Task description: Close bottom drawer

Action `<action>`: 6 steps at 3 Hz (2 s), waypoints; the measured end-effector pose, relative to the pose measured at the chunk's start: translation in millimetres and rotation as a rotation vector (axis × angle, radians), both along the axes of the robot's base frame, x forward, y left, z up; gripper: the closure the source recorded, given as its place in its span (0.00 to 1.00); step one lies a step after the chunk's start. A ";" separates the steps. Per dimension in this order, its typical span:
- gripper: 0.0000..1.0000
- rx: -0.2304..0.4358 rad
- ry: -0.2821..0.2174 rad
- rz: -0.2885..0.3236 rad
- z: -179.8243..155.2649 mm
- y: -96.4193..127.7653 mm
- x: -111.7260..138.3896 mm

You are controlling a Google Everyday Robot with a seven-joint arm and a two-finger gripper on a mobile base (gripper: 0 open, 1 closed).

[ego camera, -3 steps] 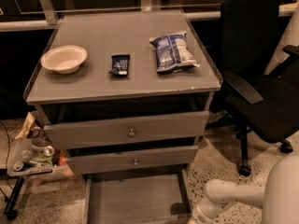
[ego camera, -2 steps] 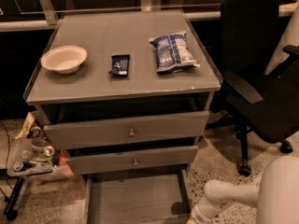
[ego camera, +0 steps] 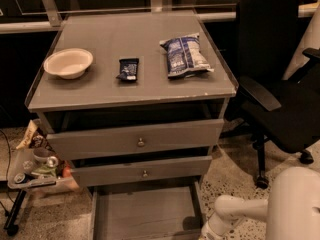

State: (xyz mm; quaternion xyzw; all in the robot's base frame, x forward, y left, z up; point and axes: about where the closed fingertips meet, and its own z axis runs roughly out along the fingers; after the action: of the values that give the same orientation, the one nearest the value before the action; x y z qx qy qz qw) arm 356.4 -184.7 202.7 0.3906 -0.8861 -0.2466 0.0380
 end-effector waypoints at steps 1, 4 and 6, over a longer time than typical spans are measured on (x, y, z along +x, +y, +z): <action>1.00 0.006 0.001 -0.005 -15.9 6.1 4.6; 1.00 0.006 -0.012 -0.036 -30.8 5.4 18.3; 1.00 0.031 -0.047 -0.119 -32.6 1.0 34.6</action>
Offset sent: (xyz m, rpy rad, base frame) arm 0.0289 0.0048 -0.0431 0.0023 -0.0254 -0.0522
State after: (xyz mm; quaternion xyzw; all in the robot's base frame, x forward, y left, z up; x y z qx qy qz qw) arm 391.0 -183.7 170.1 0.3435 -0.9045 -0.2529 -0.0036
